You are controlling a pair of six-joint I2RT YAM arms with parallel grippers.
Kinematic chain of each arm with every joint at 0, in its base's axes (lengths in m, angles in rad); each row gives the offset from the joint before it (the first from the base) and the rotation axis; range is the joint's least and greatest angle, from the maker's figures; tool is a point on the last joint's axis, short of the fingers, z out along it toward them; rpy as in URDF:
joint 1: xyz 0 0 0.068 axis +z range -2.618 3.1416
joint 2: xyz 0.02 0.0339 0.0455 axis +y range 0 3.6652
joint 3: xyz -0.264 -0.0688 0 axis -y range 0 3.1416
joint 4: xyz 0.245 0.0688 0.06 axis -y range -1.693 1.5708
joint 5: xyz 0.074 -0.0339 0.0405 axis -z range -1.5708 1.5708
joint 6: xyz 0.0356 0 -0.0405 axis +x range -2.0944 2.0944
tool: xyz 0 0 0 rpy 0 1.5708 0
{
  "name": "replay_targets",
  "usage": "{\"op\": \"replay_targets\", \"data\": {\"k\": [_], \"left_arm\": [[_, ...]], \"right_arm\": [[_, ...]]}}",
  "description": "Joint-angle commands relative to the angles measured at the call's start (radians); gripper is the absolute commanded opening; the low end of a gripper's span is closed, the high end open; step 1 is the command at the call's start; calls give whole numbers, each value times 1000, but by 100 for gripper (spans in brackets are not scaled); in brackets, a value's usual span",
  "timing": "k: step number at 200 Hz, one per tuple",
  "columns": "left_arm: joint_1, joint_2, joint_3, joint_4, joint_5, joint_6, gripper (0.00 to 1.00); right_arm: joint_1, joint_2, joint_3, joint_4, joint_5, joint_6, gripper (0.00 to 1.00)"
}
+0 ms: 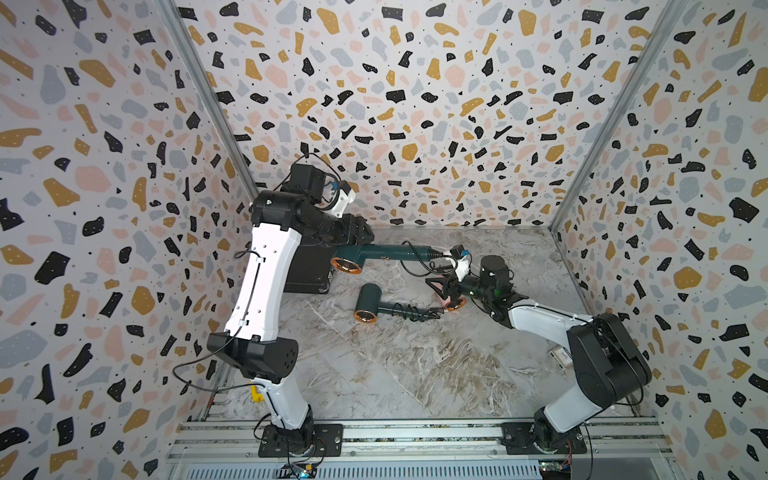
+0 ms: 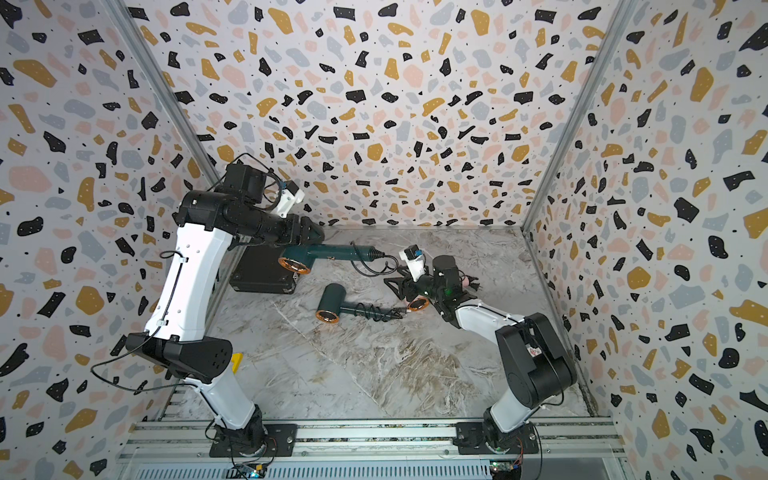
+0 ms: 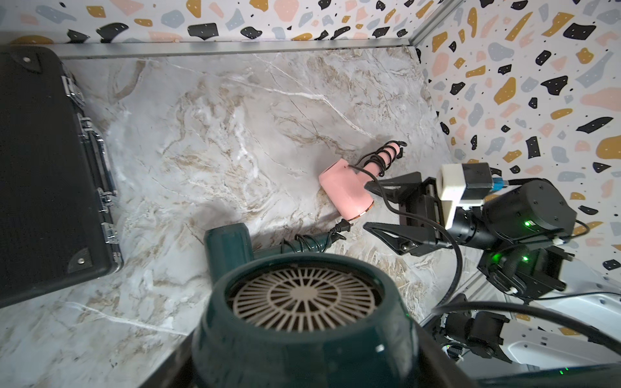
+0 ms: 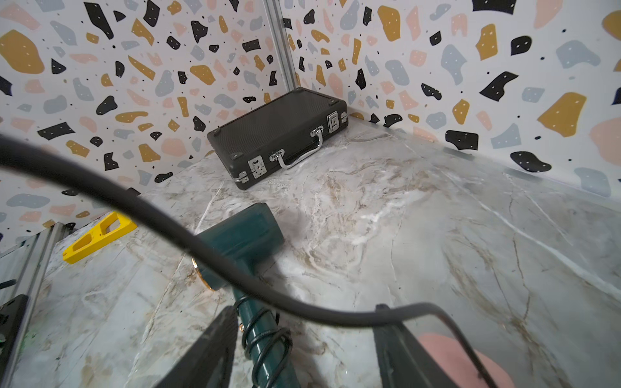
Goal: Wrap the cord around the hair dryer
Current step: Wrap the power cord around the hair dryer.
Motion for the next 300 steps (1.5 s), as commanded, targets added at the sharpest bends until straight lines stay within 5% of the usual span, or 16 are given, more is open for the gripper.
{"op": "replay_targets", "data": {"k": [1,70,117,206,300], "left_arm": [[-3,-31,-9,42,58,-6,0],[0,-45,-15,66,40,-16,0],[2,-36,-20,66,-2,-28,0],[1,-90,-97,127,40,-47,0],[0,-172,-223,218,143,-76,0]], "right_arm": [[2,12,67,50,47,-4,66],[3,-98,39,-183,-34,-82,58],[3,-313,-121,-255,86,-178,60],[31,-77,-16,25,245,-207,59],[34,-38,33,18,258,-247,59]]}}
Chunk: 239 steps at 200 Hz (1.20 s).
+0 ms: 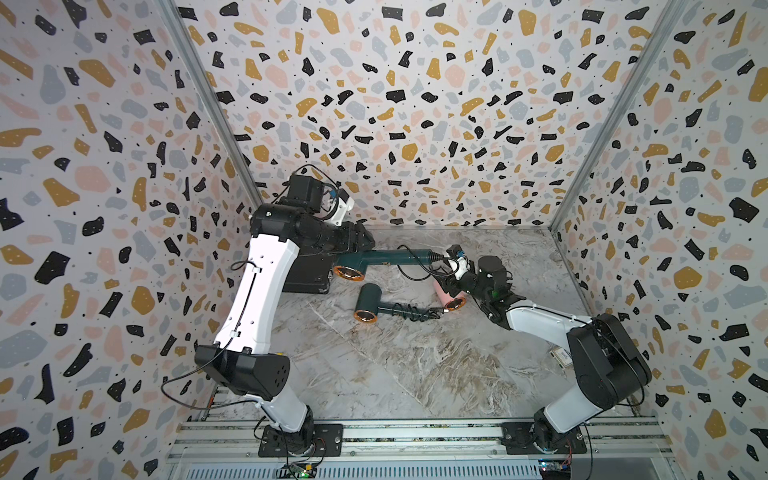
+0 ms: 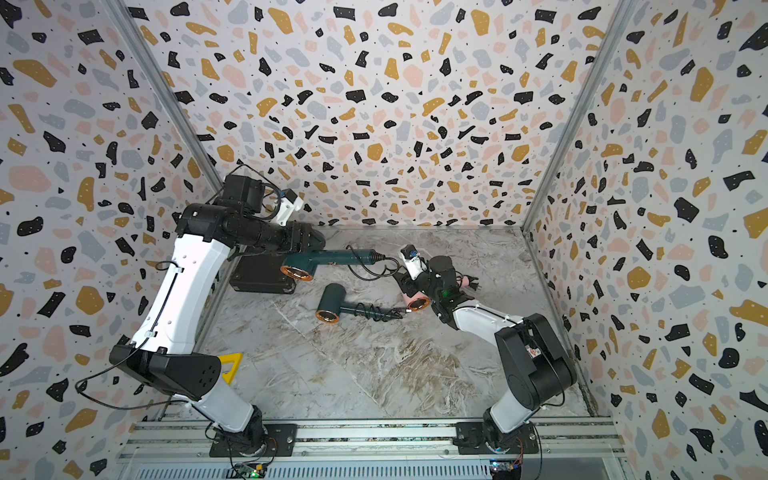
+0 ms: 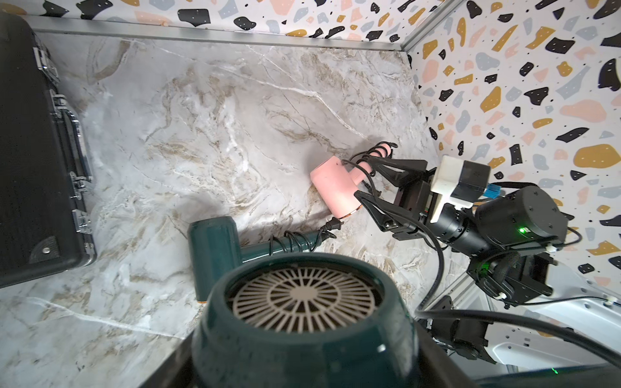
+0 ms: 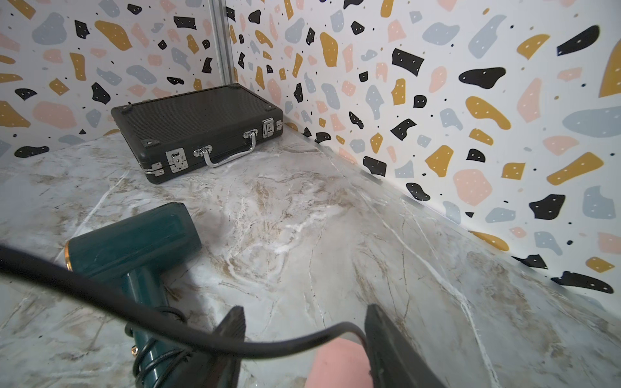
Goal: Wrap the cord around the hair dryer
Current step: Wrap the power cord around the hair dryer.
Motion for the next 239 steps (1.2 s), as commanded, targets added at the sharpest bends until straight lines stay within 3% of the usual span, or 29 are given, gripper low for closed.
{"op": "replay_targets", "data": {"k": [1,33,50,65,88,143,188,239], "left_arm": [[0,-40,-2,76,99,-15,0],[0,-24,0,47,134,7,0],[0,-17,1,35,144,15,0],[0,-17,-1,36,129,20,0],[0,-19,-6,42,92,20,0],[25,-54,-67,127,-74,-11,0],[165,-165,-212,310,9,-143,0],[321,-230,-346,437,26,-228,0]], "right_arm": [[4,4,63,12,-9,-19,59],[6,41,103,25,-36,-8,59],[6,55,121,20,-60,-1,51],[6,57,122,23,-81,9,38],[6,35,96,26,-84,13,0],[-18,-71,75,-114,61,-6,0],[-142,-113,104,-331,122,76,0],[-286,-167,77,-519,183,144,0]]}}
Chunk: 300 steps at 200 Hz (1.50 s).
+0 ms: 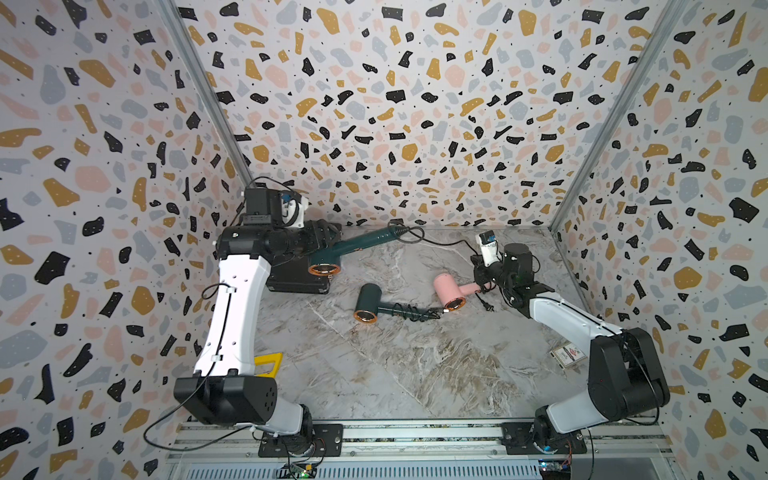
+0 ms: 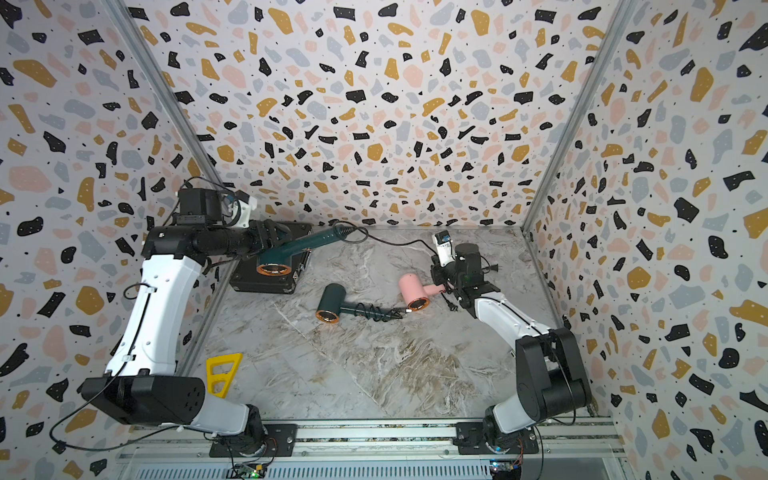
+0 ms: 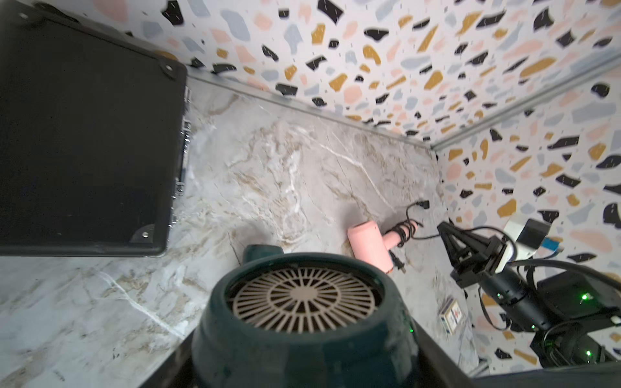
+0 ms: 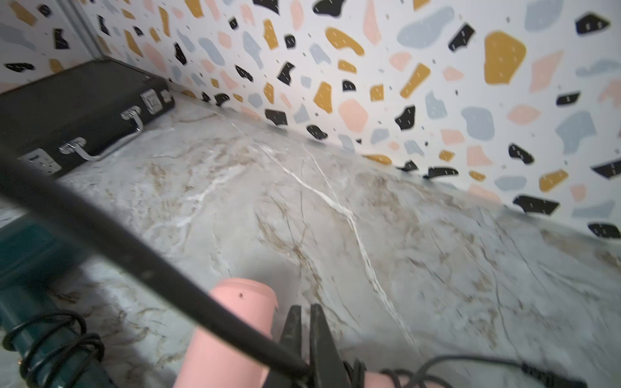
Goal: Wrap the cord around the hair dryer
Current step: Wrap the power cord around the hair dryer.
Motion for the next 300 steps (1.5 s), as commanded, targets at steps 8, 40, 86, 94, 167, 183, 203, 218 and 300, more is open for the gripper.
{"op": "replay_targets", "data": {"k": [8,40,86,94,167,183,203,218,300], "left_arm": [[80,-54,-73,180,64,-97,0],[152,-69,-147,250,65,-138,0],[213,-86,-207,276,-3,-126,0],[218,-87,-221,299,21,-149,0],[47,-20,-268,333,41,-141,0],[-21,2,-259,295,25,-90,0],[-76,15,-264,254,54,-20,0],[-114,28,-267,202,119,41,0],[-191,-17,-528,677,608,-263,0]], "right_arm": [[-88,-65,2,-168,40,65,0],[-173,-78,11,-237,47,113,0],[-226,-104,17,-330,69,122,0],[-227,-108,14,-339,55,129,0],[42,-129,48,-474,93,53,0],[100,-139,58,-481,122,12,0],[109,-138,77,-491,152,-13,0],[108,-124,103,-500,176,-32,0],[143,9,187,-445,95,4,0]]}}
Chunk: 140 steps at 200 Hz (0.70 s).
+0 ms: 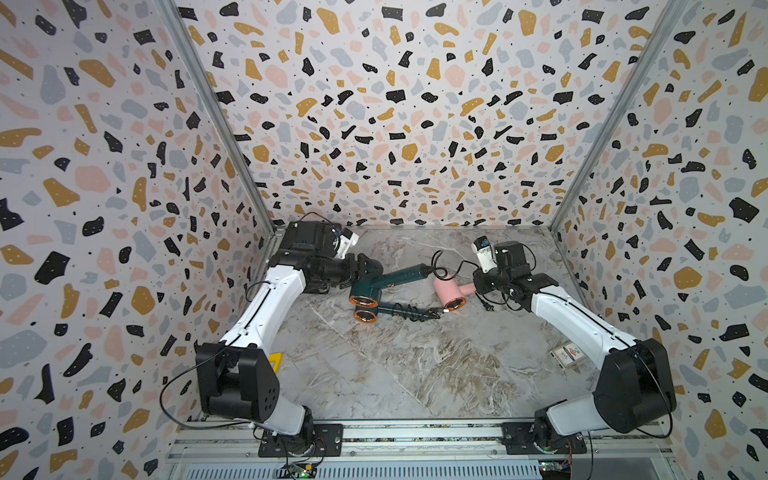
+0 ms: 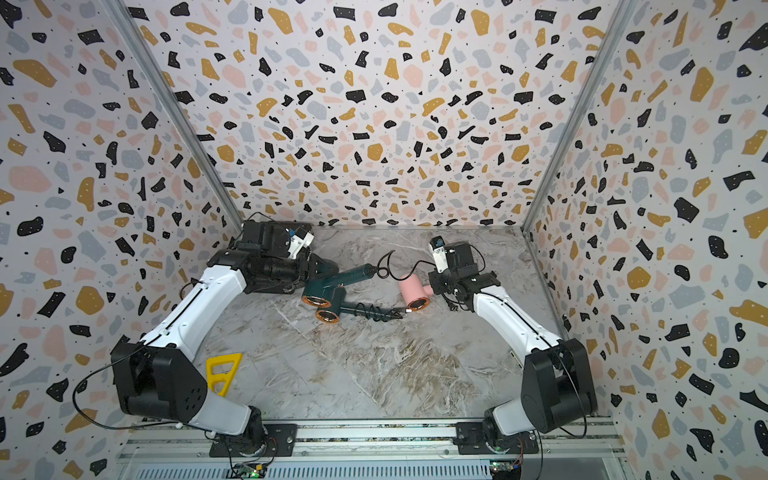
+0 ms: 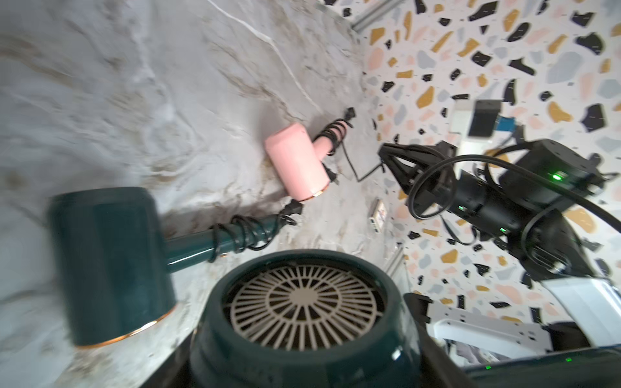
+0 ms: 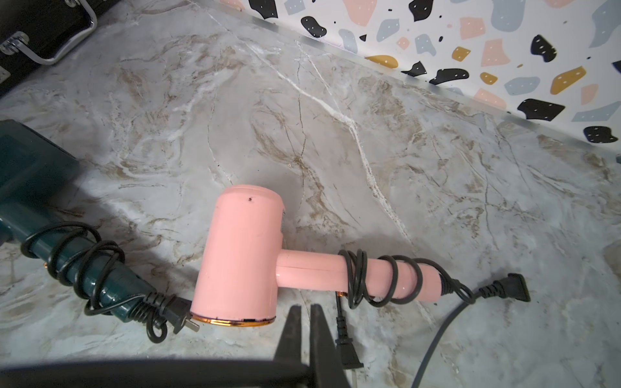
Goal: Wrap the cord around the hair dryer
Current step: Wrap the power cord around the hair dryer.
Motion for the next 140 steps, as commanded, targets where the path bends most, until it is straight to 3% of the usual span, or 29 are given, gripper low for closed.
{"op": "replay_targets", "data": {"k": [1,19,38,56,101,119,140], "left_arm": [[3,-53,-67,358,170,-233,0],[3,-56,-104,525,113,-366,0],[3,-42,-91,512,3,-385,0],[1,-31,-47,381,-154,-316,0],[-67,24,71,45,-754,-32,0],[-112,39,73,-5,-916,44,0],[-131,38,57,-31,-984,90,0]], "right_arm": [[31,25,35,-9,-18,10,0],[88,47,34,-31,-3,-5,0],[155,48,28,-60,16,-19,0],[215,29,22,-100,20,-33,0],[327,-74,67,-234,54,-98,0],[343,-116,93,-272,85,-117,0],[344,-159,126,-299,126,-141,0]]}}
